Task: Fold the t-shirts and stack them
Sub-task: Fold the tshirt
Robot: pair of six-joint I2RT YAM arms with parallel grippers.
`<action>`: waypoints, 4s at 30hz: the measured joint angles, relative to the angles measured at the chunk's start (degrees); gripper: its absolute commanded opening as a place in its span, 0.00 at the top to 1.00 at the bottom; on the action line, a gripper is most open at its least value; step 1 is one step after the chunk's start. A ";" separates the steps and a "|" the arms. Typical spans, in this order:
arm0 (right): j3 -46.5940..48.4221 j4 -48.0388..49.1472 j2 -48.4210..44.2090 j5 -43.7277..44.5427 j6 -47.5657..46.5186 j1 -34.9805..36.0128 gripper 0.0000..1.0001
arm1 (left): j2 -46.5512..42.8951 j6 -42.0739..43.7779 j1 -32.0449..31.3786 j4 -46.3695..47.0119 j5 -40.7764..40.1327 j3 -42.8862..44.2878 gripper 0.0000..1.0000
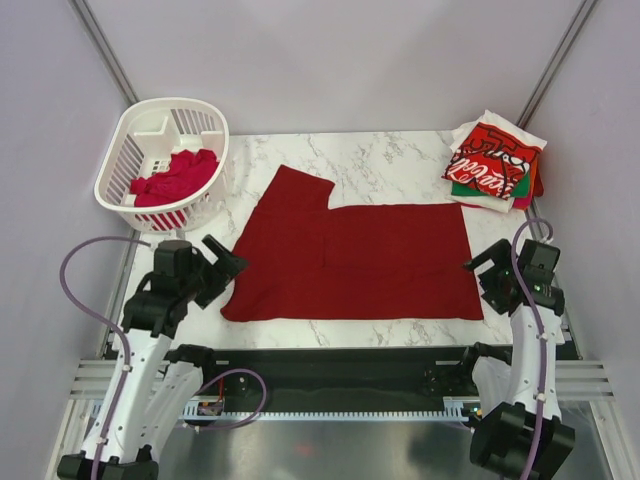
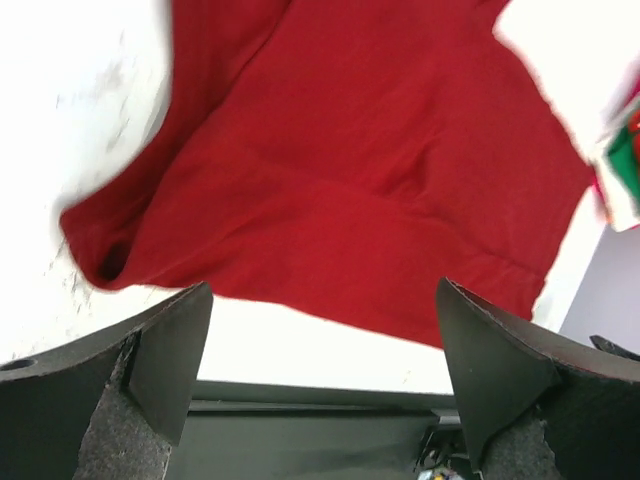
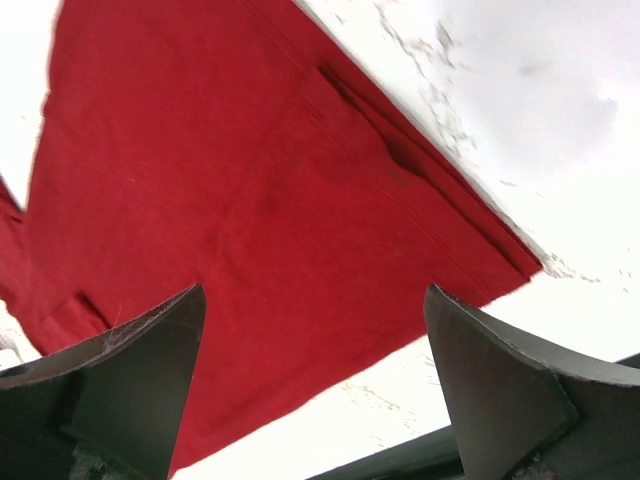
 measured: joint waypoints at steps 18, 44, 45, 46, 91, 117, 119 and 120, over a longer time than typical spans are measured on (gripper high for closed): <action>4.52 19.93 20.68 -8.31 -0.42 16.61 0.02 | 70.82 24.39 0.00 20.39 1.77 53.22 0.14; 4.79 21.51 16.57 -12.79 -3.48 16.98 0.02 | 110.92 35.08 0.00 21.84 13.49 91.60 0.14; 4.79 21.62 16.63 -12.85 -3.50 17.00 0.02 | 111.16 35.32 0.00 21.94 13.49 92.06 0.14; 4.74 21.77 16.68 -12.92 -3.52 17.14 0.02 | 111.47 35.60 0.00 22.01 13.46 92.50 0.14; 10.19 21.20 24.44 -3.28 -4.57 18.08 0.02 | 110.07 34.95 0.00 21.97 20.06 87.01 0.98; 45.16 22.58 66.84 21.86 -15.96 18.12 0.41 | 88.28 32.20 -0.46 22.43 18.49 68.43 0.98; 45.31 22.99 68.04 22.08 -16.09 18.12 0.41 | 88.28 32.20 -0.61 22.43 18.47 68.19 0.98; 45.31 23.08 68.65 22.10 -16.13 18.12 0.42 | 88.28 32.20 -0.63 22.43 18.47 68.04 0.98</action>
